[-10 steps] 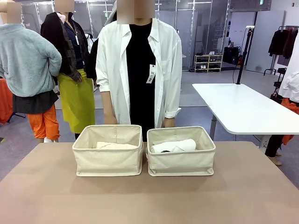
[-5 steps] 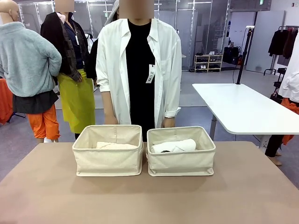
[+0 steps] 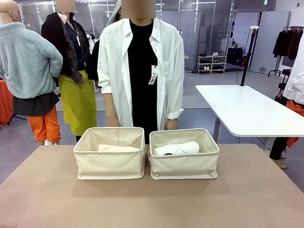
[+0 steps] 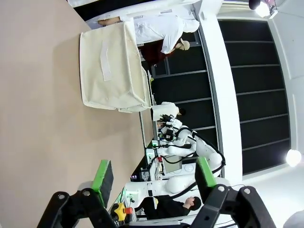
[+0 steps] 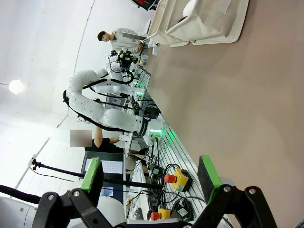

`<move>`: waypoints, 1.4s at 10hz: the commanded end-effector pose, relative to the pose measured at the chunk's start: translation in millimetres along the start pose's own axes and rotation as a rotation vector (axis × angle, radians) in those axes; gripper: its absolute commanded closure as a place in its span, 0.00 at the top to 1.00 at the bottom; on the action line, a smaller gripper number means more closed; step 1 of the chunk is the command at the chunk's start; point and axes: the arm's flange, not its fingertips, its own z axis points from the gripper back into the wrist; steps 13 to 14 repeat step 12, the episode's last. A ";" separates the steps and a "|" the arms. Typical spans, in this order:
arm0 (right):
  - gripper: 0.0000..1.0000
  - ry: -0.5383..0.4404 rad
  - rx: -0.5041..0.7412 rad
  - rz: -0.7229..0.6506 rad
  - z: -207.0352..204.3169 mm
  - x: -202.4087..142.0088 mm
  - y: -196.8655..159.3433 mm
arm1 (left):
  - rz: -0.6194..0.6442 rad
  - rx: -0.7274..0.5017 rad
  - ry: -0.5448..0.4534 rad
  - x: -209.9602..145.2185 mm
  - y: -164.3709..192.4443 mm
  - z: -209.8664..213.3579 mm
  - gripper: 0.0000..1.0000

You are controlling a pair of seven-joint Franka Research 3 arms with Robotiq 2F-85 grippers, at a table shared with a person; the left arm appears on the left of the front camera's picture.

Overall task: Divide the towels into two baskets.
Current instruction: Pick up one hotel-folded towel from the bottom of the table and place it in the Fabric basket indicated by the person.

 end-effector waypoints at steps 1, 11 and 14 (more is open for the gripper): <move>1.00 0.001 -0.004 -0.002 -0.6 -1.2 3.6 | 0.000 -0.007 -0.009 -6.3 -4.1 0.1 0.89; 1.00 0.001 -0.004 -0.002 -0.6 -1.2 3.6 | 0.000 -0.007 -0.009 -6.3 -4.1 0.1 0.89; 1.00 0.001 -0.004 -0.002 -0.6 -1.2 3.6 | 0.000 -0.007 -0.009 -6.3 -4.1 0.1 0.89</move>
